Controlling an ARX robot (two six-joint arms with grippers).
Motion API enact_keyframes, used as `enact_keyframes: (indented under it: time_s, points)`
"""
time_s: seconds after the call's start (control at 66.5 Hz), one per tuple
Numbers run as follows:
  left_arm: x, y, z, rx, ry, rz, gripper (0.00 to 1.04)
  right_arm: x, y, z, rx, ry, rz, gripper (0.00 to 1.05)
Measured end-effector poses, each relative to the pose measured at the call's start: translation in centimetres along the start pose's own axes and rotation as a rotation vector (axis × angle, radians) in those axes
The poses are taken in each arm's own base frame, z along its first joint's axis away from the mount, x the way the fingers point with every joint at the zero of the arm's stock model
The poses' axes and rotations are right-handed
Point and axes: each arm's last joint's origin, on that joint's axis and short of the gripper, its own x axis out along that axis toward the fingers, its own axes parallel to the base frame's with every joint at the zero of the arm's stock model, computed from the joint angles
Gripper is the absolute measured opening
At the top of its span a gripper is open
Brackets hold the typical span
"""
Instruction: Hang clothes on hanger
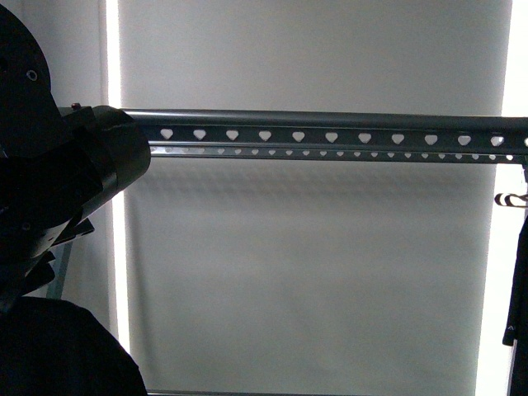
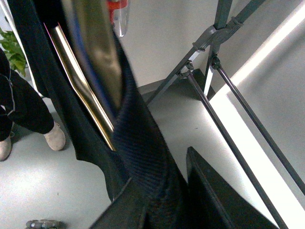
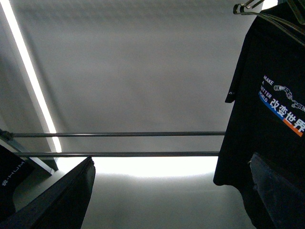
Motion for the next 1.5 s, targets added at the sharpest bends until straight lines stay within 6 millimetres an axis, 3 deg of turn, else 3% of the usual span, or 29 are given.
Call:
enact_keyframes:
  time_s: [0.12,0.24,0.361,0.586,0.676,0.797,0.977,1.217,1.398,1.503]
  points:
    - [0.3,0.0,0.2,-0.049,0.012,0.0,0.05,0.0,0.0,0.0,0.0,0.0,0.0,0.97]
    - [0.3,-0.1,0.2,-0.063,0.024,-0.015,0.04,0.0,0.0,0.0,0.0,0.0,0.0,0.97]
    - [0.2,0.1,0.1,-0.108,-0.016,-0.136,0.04,0.0,0.0,0.0,0.0,0.0,0.0,0.97]
    - [-2.6,2.2,0.4,-0.113,-0.023,-0.399,0.04,0.0,0.0,0.0,0.0,0.0,0.0,0.97]
    - [-3.6,3.5,0.6,-0.07,-0.01,-0.524,0.04,0.0,0.0,0.0,0.0,0.0,-0.001,0.97]
    - [-4.1,3.9,1.3,-0.023,-0.008,-0.65,0.04,0.0,0.0,0.0,0.0,0.0,0.0,0.97]
    - [-3.7,5.2,1.5,0.087,0.008,-0.762,0.04,0.0,0.0,0.0,0.0,0.0,0.0,0.97]
    - [-3.7,7.2,1.9,0.272,0.059,-1.091,0.04,0.0,0.0,0.0,0.0,0.0,0.0,0.97]
    - [-4.2,10.3,2.8,0.408,0.099,-1.308,0.04,0.0,0.0,0.0,0.0,0.0,0.0,0.97]
    - [-5.0,12.2,3.3,0.503,0.159,-1.529,0.04,0.0,0.0,0.0,0.0,0.0,0.0,0.97]
